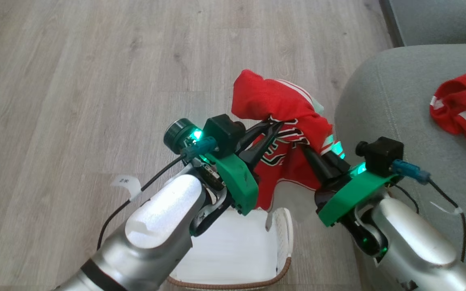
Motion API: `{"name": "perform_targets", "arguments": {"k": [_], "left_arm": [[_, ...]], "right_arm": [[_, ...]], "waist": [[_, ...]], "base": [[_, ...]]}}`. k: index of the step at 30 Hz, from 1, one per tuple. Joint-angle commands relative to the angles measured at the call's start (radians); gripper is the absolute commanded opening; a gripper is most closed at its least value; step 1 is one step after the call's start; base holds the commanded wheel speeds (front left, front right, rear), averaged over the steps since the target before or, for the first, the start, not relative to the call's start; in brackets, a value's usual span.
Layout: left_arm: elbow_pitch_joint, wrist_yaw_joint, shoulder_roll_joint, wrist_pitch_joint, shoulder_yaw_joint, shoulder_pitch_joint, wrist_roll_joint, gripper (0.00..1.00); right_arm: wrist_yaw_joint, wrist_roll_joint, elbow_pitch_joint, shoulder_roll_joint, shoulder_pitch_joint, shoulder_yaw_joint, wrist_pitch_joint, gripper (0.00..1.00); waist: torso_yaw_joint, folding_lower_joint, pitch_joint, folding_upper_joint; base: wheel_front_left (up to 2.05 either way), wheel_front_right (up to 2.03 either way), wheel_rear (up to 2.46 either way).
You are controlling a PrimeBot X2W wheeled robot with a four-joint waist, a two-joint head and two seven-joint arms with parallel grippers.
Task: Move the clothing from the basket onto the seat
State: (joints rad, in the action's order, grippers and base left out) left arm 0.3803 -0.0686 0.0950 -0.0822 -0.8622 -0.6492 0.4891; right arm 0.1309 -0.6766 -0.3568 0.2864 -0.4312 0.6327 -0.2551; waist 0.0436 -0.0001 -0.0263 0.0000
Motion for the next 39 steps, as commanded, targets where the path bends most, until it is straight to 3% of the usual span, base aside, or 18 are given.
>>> {"name": "perform_targets", "arguments": {"k": [1, 2, 3, 4, 14, 21, 39], "left_arm": [[-0.023, 0.013, 0.022, -0.010, 0.044, -0.037, 0.005, 0.00], [-0.021, 0.015, 0.025, -0.010, 0.044, -0.033, 0.006, 0.00], [-0.020, 0.018, 0.027, -0.011, 0.045, -0.029, 0.007, 0.43], [-0.020, 0.019, 0.028, -0.013, 0.045, -0.024, 0.010, 1.00], [-0.039, 0.032, 0.047, -0.019, 0.029, 0.022, 0.015, 1.00], [-0.049, 0.042, 0.057, -0.048, 0.023, 0.036, 0.008, 1.00], [-0.011, 0.050, 0.046, -0.103, 0.009, 0.029, 0.000, 1.00]], "right_arm": [[0.000, 0.012, 0.042, 0.010, -0.004, -0.020, -0.007, 0.00], [0.000, 0.017, 0.048, 0.014, 0.002, -0.032, -0.007, 0.00], [0.000, 0.023, 0.055, 0.018, 0.008, -0.044, -0.007, 0.00], [0.000, 0.028, 0.061, 0.022, 0.014, -0.057, -0.007, 0.00], [0.000, 0.083, 0.126, 0.068, 0.074, -0.215, -0.007, 0.00], [0.000, 0.126, 0.222, 0.105, 0.108, -0.310, -0.007, 0.00], [0.000, 0.135, 0.327, 0.137, 0.158, -0.422, -0.007, 0.00]], "waist": [[-0.010, 0.0001, 0.004, 0.0000], [-0.015, 0.0001, 0.006, 0.0000], [-0.021, 0.0001, 0.007, 0.0000], [-0.027, 0.0001, 0.009, 0.0000], [-0.114, 0.0001, 0.012, 0.0000], [-0.227, 0.0001, -0.011, 0.0000], [-0.473, 0.0001, -0.041, 0.0000]], "base": [[0.00, 0.00, 0.00], [0.00, 0.00, 0.00], [0.00, 0.00, 0.00], [0.00, 0.00, 0.00], [0.00, 0.00, 0.00], [0.00, 0.00, 0.00], [0.00, 0.00, 0.00]]}}
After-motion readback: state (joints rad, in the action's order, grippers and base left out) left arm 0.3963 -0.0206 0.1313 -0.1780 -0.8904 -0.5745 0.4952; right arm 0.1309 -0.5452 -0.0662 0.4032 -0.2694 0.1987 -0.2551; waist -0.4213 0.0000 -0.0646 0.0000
